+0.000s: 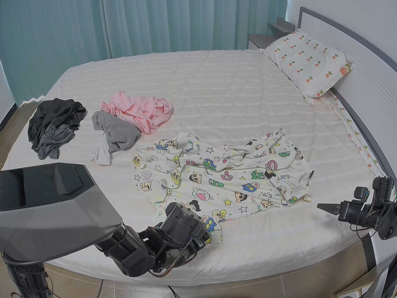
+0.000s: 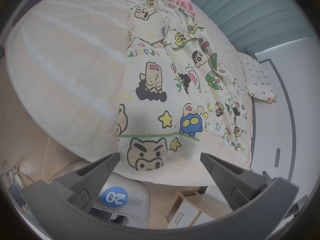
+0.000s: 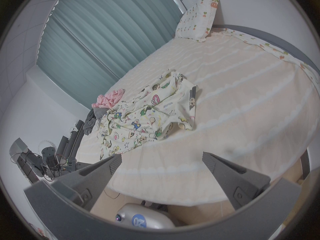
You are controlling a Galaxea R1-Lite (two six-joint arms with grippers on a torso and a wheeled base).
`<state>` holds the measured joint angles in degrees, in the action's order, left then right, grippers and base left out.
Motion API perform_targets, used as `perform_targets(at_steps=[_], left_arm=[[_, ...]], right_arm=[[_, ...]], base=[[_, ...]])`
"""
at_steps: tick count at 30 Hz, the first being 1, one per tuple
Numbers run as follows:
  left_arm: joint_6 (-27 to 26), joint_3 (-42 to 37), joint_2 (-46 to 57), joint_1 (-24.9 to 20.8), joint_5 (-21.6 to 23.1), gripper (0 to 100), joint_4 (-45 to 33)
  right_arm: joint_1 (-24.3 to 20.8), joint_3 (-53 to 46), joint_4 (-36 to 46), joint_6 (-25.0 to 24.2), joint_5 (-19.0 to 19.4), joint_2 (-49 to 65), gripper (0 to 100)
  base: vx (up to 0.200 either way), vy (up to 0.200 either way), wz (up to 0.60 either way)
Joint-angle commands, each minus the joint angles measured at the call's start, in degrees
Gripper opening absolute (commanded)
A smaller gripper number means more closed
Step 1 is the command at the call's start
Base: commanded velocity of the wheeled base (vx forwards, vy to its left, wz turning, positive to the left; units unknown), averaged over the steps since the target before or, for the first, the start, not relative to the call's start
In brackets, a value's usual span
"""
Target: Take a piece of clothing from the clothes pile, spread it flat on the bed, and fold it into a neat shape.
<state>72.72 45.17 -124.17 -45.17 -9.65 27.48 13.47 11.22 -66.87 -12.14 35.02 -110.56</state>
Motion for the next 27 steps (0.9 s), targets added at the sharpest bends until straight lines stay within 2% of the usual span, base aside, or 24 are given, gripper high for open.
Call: perform_targets(at_steps=[1, 15, 16, 21, 27], left_arm=[[-0.03, 1.50, -2.56, -0.27, -1.33, 100, -0.06], [-1.35, 3.09, -5.55, -0.19, -4.85, 100, -0.23], [-2.05, 3.35, -5.90, -0.27, -5.37, 0, -0.41], [-2.84, 5.11, -6.96, 0.08, -7.75, 0, -3.75], [-2.84, 3.61, -5.29, 1.40, -7.92, 0, -5.07]], right_arm=[[-0.02, -2.07, -3.45, -0.25, -0.22, -2.73, 100], [-0.29, -2.78, -3.89, -0.34, 0.22, -2.65, 100], [-0.55, -2.78, -3.89, -0.34, 0.22, -2.73, 100], [-1.69, -3.22, -3.97, -2.27, 0.22, -2.65, 100], [-3.45, -2.87, -4.06, -6.14, -0.57, -3.35, 100]], base=[[0.000, 0.000, 0.00], [0.000, 0.000, 0.00], [0.000, 0.000, 0.00], [0.000, 0.000, 0.00], [0.000, 0.000, 0.00]])
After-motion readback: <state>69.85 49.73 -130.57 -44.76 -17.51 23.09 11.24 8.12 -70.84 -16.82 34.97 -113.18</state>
